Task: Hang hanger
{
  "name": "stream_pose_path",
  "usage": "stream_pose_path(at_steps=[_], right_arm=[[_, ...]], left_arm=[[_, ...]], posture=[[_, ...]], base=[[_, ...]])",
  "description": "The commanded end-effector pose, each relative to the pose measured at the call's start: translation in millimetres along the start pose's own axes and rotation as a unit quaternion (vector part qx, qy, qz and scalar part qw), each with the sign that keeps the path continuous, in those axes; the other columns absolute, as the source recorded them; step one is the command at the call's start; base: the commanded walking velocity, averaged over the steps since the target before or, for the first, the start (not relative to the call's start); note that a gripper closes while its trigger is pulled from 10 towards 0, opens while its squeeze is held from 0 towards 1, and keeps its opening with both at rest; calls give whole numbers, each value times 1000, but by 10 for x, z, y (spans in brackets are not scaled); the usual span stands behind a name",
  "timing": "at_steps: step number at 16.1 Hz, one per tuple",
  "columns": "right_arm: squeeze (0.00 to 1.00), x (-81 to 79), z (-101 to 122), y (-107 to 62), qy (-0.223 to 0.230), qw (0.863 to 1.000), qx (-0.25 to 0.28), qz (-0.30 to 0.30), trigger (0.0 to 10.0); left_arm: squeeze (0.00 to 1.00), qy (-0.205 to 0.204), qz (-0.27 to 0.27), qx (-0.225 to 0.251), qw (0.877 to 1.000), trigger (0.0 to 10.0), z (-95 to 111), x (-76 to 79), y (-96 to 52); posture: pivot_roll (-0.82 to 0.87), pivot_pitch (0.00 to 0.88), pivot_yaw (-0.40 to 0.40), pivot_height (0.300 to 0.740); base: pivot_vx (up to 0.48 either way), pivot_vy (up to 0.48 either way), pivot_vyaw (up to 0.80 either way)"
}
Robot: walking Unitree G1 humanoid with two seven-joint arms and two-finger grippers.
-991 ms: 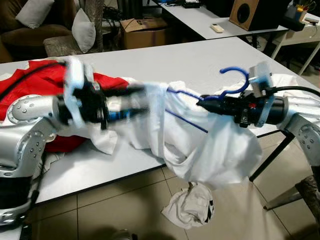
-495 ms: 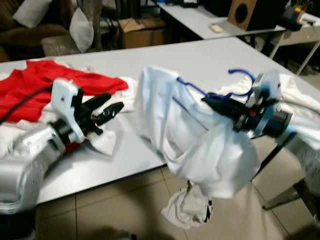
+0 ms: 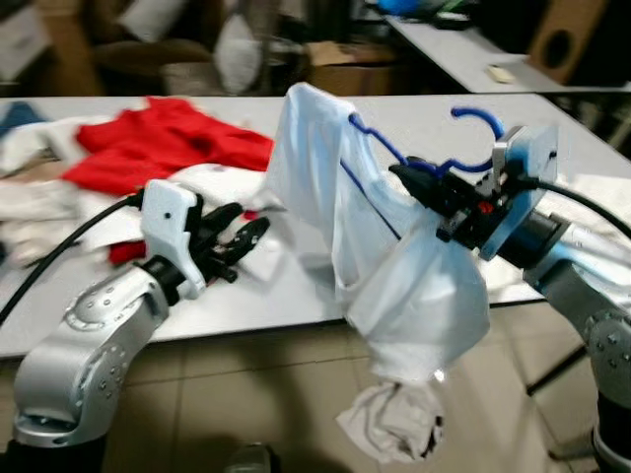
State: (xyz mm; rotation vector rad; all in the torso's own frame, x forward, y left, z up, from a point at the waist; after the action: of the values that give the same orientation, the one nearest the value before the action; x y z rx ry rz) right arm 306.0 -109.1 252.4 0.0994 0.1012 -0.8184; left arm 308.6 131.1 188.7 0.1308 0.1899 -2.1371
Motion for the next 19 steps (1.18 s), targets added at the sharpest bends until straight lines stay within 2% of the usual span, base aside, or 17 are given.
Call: stream_pose_path(at_steps=[1, 2, 3, 4, 5, 6, 8, 10, 12, 15, 19], right_arm=[[0, -19, 5, -22, 1, 1000, -9, 4, 10000], [0, 17, -79, -73, 3, 999, -33, 2, 10000], [0, 170, -153, -168, 3, 998, -54, -21, 10000], [0, 254, -175, -202, 2, 997, -59, -42, 10000], [0, 384, -205, -249, 5, 995, -62, -78, 10000], [0, 409, -231, -260, 15, 994, -57, -91, 10000], [0, 355, -334, -249, 46, 992, -40, -107, 10000], [0, 299, -420, -236, 61, 990, -34, -119, 10000], [0, 241, -474, -230, 83, 989, -32, -122, 10000], [0, 189, -451, -243, 72, 991, -23, -111, 10000], [0, 139, -516, -266, 56, 993, -44, -99, 10000]], left_arm=[[0, 21, -2, 12, 1000, 10000, 72, 47, 35], [0, 8, -7, 12, 1000, 10000, 65, 92, 36], [0, -8, 1, 15, 1000, 10000, 34, 79, 8], [0, 9, 19, 4, 1000, 10000, -19, 23, 14], [0, 49, 41, -22, 998, 10000, -129, -47, 34], [0, 53, 45, -27, 997, 10000, -172, -49, 50], [0, 37, 53, -26, 998, 10000, -214, -20, 106], [0, 40, 41, -25, 998, 10000, -216, 52, 129], [0, 45, 38, -24, 998, 10000, -219, 53, 174], [0, 56, 22, -25, 998, 10000, -209, 97, 203], [0, 57, 23, -24, 998, 10000, -228, 100, 239]], posture=[[-96, 0, -11, 740], [-90, 0, -18, 740], [-94, 0, -29, 740], [-94, 0, -29, 740], [-99, 0, -39, 740], [-102, 0, -40, 740], [-100, 0, -33, 740], [-105, 0, -30, 740], [-112, 0, -20, 740], [-113, 0, -6, 740], [-120, 0, -10, 740]], base=[[0, 0, 800], [0, 0, 800], [0, 0, 800], [0, 0, 800], [0, 0, 800], [0, 0, 0], [0, 0, 0], [0, 0, 0], [-281, 0, 0], [-345, 0, 0], [-351, 0, 0]])
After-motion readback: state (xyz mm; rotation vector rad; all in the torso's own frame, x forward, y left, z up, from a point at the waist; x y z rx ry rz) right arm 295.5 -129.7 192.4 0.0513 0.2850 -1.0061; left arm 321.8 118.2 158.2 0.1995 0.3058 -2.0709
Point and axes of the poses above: a point about 5 cm out from each wrist's last joint towards the gripper, its own y axis pointing out of the wrist towards the gripper, its own z axis along the axis of the wrist's last joint, x = y × z, the point moved 6 cm from there along y, pointing out of the wrist towards the gripper, and after that the axes turned 11 degrees about y, right-handed, at the moved point
